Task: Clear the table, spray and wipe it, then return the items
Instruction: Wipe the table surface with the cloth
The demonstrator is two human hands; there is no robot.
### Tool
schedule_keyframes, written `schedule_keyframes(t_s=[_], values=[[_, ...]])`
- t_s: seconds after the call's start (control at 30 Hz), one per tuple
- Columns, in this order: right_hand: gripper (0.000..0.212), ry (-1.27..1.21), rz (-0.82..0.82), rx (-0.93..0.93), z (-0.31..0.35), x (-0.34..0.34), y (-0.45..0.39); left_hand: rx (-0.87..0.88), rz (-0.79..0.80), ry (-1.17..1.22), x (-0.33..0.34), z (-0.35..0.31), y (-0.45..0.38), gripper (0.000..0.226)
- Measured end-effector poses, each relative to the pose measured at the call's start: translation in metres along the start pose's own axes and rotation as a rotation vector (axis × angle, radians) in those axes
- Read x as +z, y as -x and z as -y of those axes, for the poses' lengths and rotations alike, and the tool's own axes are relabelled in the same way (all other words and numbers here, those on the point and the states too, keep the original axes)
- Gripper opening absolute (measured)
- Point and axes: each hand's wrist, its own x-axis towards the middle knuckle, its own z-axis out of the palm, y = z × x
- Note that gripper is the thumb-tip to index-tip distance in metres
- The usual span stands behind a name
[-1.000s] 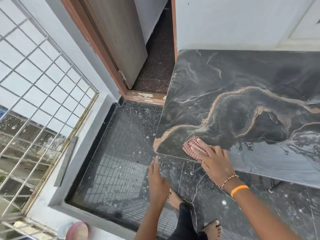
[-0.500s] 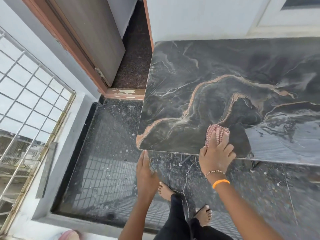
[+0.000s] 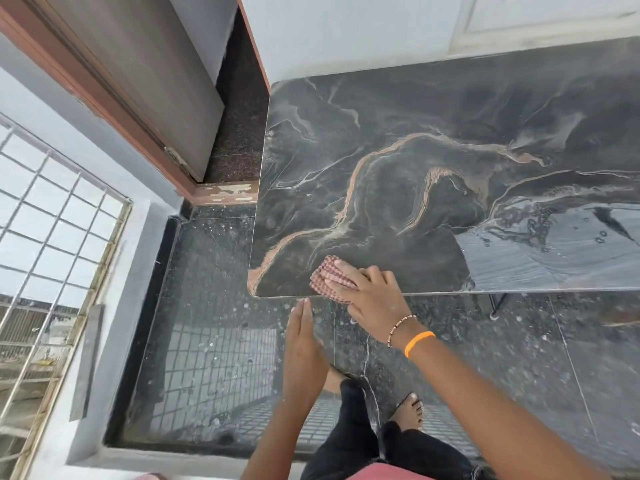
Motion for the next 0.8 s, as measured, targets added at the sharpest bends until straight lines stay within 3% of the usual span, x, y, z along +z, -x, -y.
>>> schedule_keyframes(t_s=[0.13, 0.3, 0.4, 0.53, 0.63, 0.8], values=[[0.047, 0.041, -0.081, 0.346, -0.075, -0.013, 0.043, 0.219, 0.082, -0.213, 0.019, -0.015, -0.005, 0.076], [0.047, 0.027, -0.146, 0.796, -0.153, -0.027, 0.094, 0.302, 0.211, -0.326, 0.043, -0.029, -0.004, 0.084], [0.048, -0.015, -0.189, 1.006, -0.161, -0.03, 0.103, 0.287, 0.224, -0.397, 0.048, -0.029, -0.004, 0.086], [0.055, -0.148, -0.226, 1.229, -0.116, -0.028, 0.076, 0.273, 0.231, -0.461, 0.051, -0.027, -0.005, 0.086], [0.059, -0.116, -0.188, 1.043, -0.066, -0.018, 0.044, 0.263, 0.234, -0.462, 0.053, -0.03, -0.005, 0.089], [0.074, -0.091, -0.09, 0.365, -0.02, 0.001, 0.004, 0.227, 0.201, -0.451, 0.054, -0.038, -0.002, 0.084]])
